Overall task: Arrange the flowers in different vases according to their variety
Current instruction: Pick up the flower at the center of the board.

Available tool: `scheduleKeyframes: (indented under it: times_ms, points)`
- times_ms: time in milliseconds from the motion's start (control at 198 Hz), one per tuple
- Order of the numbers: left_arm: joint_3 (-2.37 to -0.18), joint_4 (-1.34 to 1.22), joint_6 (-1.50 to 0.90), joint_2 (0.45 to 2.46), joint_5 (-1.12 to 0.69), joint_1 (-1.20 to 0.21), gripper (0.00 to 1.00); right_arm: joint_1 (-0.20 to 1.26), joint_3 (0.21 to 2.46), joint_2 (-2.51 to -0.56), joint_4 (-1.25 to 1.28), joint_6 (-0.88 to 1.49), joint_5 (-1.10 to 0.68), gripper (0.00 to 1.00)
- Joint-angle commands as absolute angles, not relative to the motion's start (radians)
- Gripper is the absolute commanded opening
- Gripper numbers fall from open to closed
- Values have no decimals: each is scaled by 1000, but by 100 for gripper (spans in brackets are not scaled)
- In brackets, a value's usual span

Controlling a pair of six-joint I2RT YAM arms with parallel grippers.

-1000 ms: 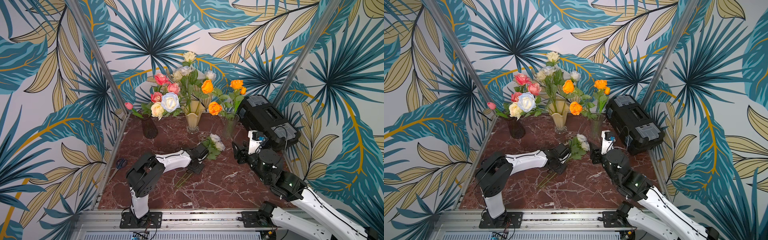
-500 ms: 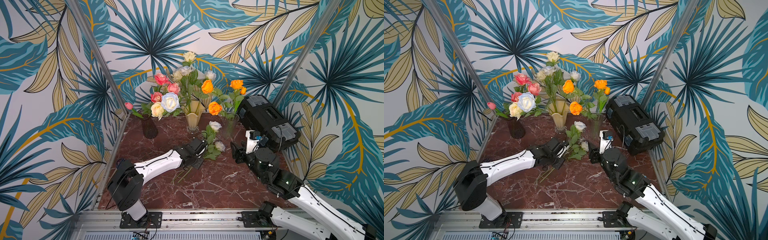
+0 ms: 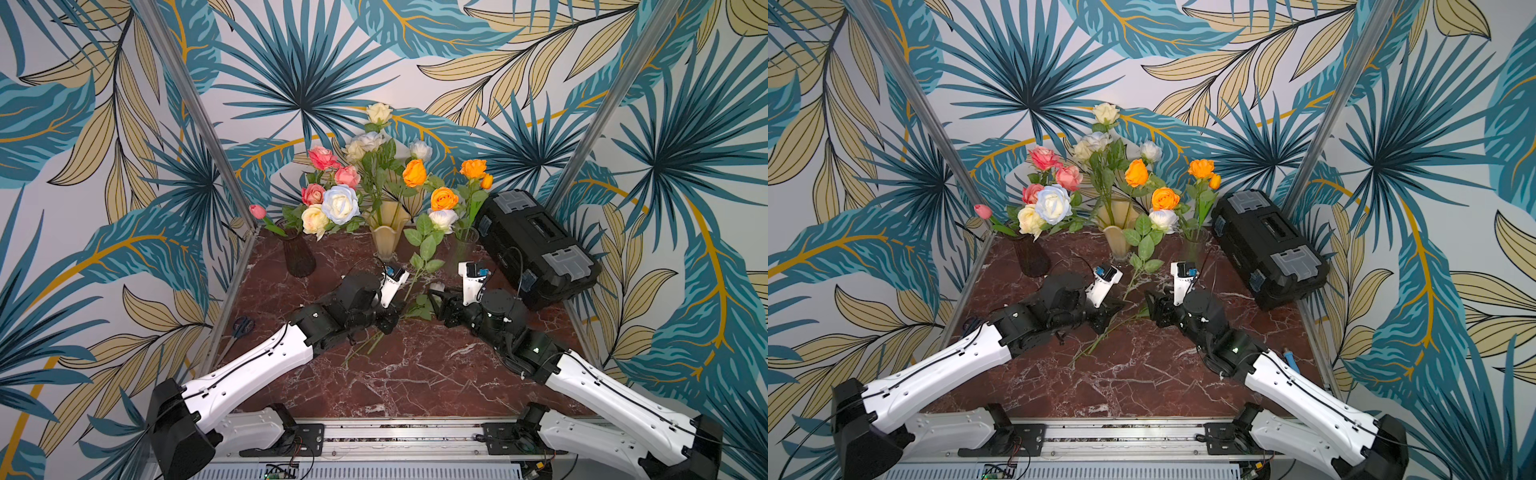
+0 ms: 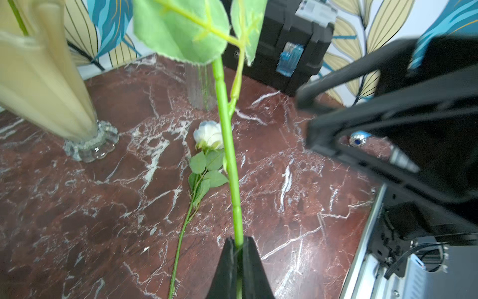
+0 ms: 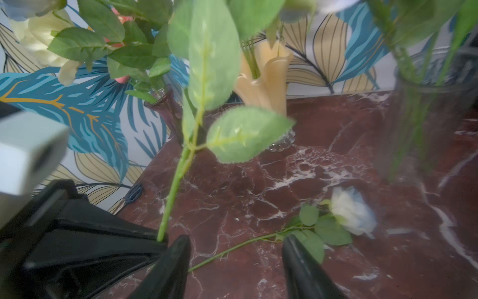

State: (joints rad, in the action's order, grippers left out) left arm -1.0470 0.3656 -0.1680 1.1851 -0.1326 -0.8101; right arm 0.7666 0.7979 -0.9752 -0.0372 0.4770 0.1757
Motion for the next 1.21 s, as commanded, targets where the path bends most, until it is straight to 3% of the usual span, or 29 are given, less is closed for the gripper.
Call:
scheduleKeyframes:
  times_ms: [0,308,839,1207]
  points:
    - [-1012,246,-188,1133,-199,-810,0,767,776,-1008,138,566,43,63]
    - [-1020,207,-207,1099,-218,-810,0,767,775,-1019,274,637,-58,64]
    - [-1032,201,-179,1101,-221,-811,0,767,791,-931,160,609,-93,63]
    - [-1049,228,-160,1106,-258,-811,0,767,883,-1050,207,565,-125,56]
